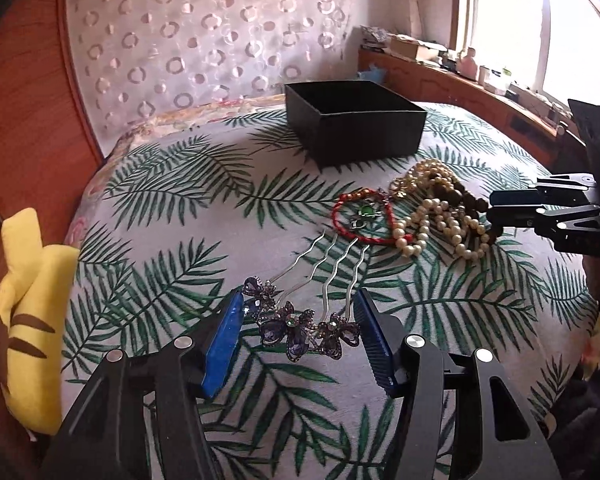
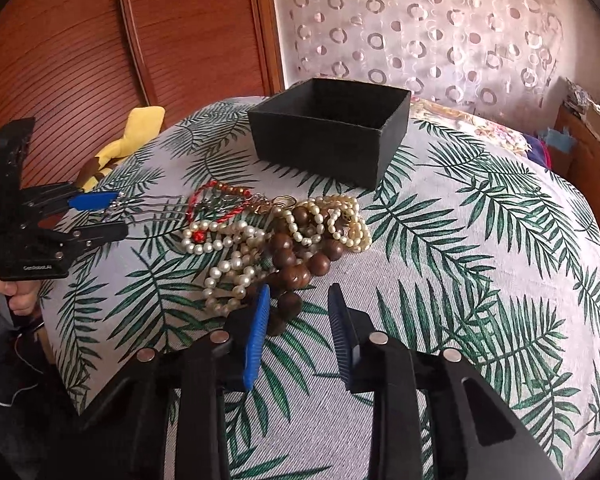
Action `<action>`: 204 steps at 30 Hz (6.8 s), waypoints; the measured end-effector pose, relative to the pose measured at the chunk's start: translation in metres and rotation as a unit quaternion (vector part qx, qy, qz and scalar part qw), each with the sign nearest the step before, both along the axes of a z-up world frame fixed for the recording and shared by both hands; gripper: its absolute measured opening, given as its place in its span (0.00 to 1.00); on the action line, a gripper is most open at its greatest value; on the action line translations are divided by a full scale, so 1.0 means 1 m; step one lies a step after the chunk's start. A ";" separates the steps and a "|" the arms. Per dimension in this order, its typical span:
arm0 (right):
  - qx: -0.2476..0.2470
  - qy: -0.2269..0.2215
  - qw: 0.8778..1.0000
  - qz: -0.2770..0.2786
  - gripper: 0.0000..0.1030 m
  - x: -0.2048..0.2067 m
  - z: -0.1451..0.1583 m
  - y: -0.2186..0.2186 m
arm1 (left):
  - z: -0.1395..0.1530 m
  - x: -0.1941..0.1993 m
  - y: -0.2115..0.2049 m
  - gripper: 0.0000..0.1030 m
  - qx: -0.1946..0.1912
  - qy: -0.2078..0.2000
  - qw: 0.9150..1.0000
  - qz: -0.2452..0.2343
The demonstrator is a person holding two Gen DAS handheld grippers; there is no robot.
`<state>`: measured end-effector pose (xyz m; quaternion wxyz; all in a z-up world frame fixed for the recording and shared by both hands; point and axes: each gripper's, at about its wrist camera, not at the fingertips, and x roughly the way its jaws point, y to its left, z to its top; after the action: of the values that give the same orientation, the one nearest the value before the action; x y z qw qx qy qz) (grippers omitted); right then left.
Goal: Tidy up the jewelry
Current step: 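Grasp the silver hair comb with left tool while right tool grasps brown beads, then drop the hair comb into the box with left tool while right tool drops the beads, then lift a pearl necklace with right tool while left tool grasps the red bracelet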
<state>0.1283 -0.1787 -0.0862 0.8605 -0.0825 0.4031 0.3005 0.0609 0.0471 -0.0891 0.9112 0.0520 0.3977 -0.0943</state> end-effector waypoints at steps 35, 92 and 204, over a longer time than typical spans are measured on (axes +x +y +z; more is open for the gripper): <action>0.015 -0.122 0.992 0.017 0.14 -0.017 0.104 -0.016 | 0.018 0.001 -0.008 0.52 -0.013 -0.035 0.999 -0.008; 0.002 -0.154 0.988 0.002 0.14 0.046 0.127 0.003 | 0.108 0.087 -0.041 0.52 -0.050 -0.125 0.990 -0.033; -0.026 -0.076 0.997 0.012 0.05 0.049 0.041 0.002 | 0.006 0.049 -0.004 0.58 -0.070 -0.006 0.997 -0.017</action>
<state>0.1770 -0.1768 -0.0448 0.8823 -0.1328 0.3435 0.2932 0.1103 0.0427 -0.0831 0.9134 -0.0045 0.3834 -0.1369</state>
